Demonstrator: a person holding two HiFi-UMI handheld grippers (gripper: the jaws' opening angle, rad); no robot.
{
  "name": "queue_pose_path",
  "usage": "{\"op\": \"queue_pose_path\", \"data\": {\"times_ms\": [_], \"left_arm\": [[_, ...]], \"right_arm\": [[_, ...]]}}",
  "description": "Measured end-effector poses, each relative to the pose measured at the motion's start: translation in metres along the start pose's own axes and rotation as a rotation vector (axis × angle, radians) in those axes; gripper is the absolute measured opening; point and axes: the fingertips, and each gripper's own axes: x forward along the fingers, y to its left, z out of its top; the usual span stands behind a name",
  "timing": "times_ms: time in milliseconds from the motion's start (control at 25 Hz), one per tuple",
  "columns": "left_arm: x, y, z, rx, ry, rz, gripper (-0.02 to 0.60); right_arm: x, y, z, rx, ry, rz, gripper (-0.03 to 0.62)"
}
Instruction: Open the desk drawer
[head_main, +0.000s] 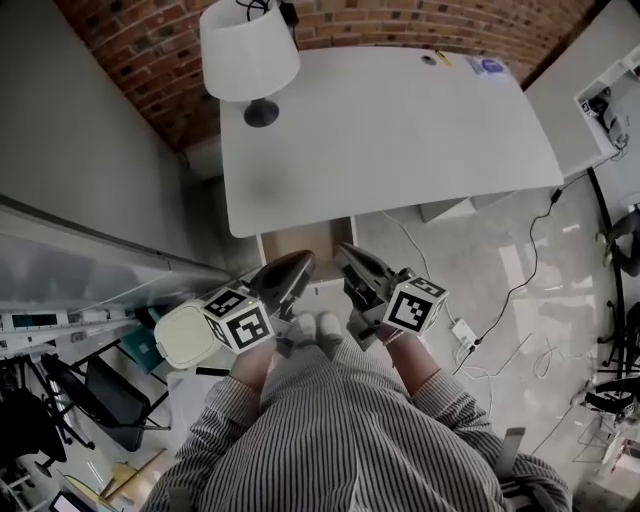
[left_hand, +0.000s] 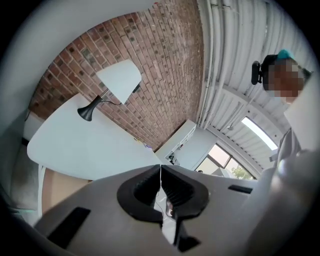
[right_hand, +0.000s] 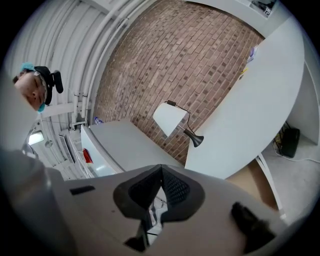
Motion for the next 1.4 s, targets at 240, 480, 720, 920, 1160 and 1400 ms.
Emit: {"op": "queue_pose_path", "data": {"times_ms": [240, 480, 720, 920, 1160, 1400], "left_arm": [[0.008, -0.01, 0.018, 0.032, -0.023, -0.013, 0.015], [0.01, -0.019, 0.03, 0.069, -0.046, -0.03, 0.015], [0.013, -0.022, 0.043, 0.145, -0.05, -0.026, 0.015], [0.014, -0.023, 0.052, 0.195, -0.063, -0.011, 0.015], [0.012, -0.018, 0.056, 0.165, -0.129, 0.031, 0.015], [0.013, -0.017, 0.06, 0.198, -0.119, 0.053, 0.015]], "right_arm": [[0.003, 0.018, 0.017, -0.037, -0.034, 0.055, 0.017], [0.004, 0.027, 0.032, -0.067, -0.077, 0.086, 0.017], [0.007, 0.024, 0.044, -0.169, -0.048, 0.024, 0.017], [0.013, 0.02, 0.043, -0.231, 0.006, -0.023, 0.017], [0.012, 0.023, 0.05, -0.32, -0.019, -0.057, 0.018], [0.016, 0.023, 0.043, -0.373, 0.024, -0.07, 0.017]]}}
